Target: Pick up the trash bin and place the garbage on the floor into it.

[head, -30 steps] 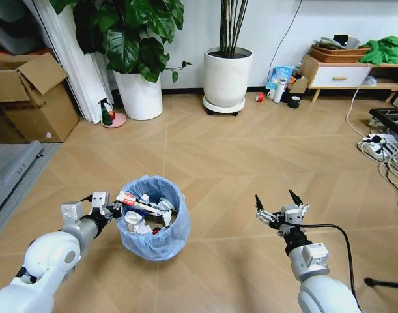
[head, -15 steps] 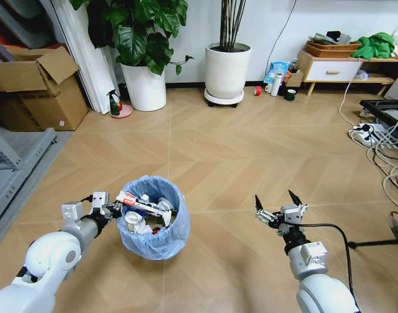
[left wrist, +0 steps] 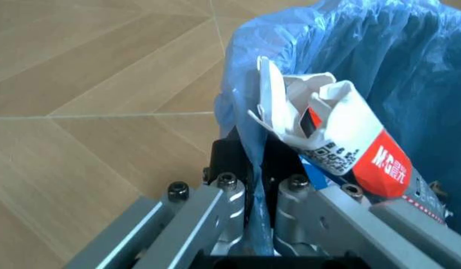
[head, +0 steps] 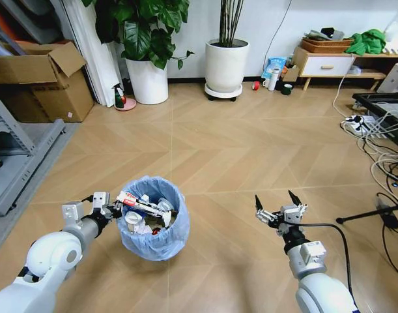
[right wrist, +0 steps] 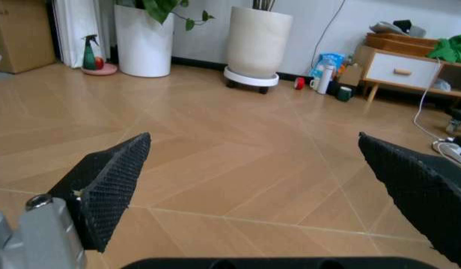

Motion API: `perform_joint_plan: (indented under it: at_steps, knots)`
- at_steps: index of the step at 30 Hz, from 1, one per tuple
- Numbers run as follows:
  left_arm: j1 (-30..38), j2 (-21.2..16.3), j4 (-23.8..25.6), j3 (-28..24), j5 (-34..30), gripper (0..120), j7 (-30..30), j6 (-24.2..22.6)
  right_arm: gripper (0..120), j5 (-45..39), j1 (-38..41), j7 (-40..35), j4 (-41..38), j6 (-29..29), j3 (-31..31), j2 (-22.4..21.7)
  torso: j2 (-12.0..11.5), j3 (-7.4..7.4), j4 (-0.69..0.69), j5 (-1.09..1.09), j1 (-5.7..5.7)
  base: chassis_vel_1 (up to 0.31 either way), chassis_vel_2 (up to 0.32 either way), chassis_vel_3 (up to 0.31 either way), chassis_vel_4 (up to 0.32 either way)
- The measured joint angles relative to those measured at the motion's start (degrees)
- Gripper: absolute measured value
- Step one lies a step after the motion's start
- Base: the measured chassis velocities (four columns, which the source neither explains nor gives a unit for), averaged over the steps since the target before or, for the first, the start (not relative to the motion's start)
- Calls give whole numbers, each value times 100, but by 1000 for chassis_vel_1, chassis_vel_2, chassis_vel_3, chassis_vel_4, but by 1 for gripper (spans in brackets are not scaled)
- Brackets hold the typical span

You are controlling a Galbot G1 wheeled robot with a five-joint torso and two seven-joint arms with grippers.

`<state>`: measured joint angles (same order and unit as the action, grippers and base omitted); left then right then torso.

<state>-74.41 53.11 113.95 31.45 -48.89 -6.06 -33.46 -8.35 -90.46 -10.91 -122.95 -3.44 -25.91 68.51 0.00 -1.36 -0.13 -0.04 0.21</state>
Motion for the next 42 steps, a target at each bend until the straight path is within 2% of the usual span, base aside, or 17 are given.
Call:
perform_joint_plan:
  at_steps: [36,40,42]
  knots:
    - [18,58,-51,4,-1,0,10,19,100,-52,83,8,141,40,-36,81,0,-2,-1,1,2,-3,-15,6,15]
    - [-25,220,-47,51,-17,0,-182,19,100,-73,133,7,172,58,-75,108,0,-1,0,0,1,0,0,0,0]
    - [-57,324,11,70,-56,0,-472,-3,100,-109,176,4,200,58,-116,100,-1,-1,0,-2,1,0,0,0,0]
